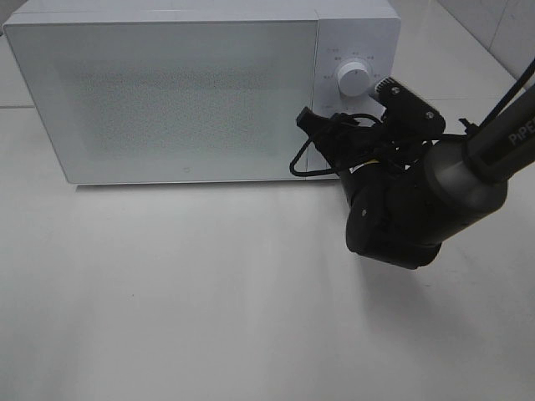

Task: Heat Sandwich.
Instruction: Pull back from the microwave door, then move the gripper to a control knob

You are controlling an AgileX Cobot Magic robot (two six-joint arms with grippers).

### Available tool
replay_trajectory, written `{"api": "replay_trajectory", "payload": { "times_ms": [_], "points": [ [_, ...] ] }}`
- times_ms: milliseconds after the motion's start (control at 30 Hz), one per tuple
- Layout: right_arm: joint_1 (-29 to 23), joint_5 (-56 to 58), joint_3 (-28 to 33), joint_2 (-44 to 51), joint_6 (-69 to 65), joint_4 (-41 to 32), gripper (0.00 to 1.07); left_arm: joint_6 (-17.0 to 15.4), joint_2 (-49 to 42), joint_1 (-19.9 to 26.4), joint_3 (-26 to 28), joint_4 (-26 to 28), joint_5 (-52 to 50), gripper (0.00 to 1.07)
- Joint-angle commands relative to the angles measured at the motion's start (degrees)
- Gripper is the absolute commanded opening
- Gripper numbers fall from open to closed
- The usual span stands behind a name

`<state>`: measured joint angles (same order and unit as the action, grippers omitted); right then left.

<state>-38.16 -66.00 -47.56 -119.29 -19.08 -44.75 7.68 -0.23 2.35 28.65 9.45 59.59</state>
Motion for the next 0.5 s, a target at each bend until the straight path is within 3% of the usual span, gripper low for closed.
{"api": "replay_trajectory", "payload": {
  "times_ms": [33, 267, 500],
  "points": [
    [-0.2, 0.5, -1.1, -0.1, -14.5, 6.0, 0.1, -0.2, -1.5, -0.2, -0.2, 0.6, -0.2, 1.01],
    [-0.2, -1.1, -1.1, -0.1, -40.7, 9.3, 0.08, -0.2, -1.5, -0.2, -0.2, 0.6, -0.2, 1.01],
    [-0.2, -1.2, -1.1, -0.1, -53.9, 12.1, 0.09, -0.2, -1.5, -0.2, -0.2, 0.6, -0.2, 1.01]
  ]
}}
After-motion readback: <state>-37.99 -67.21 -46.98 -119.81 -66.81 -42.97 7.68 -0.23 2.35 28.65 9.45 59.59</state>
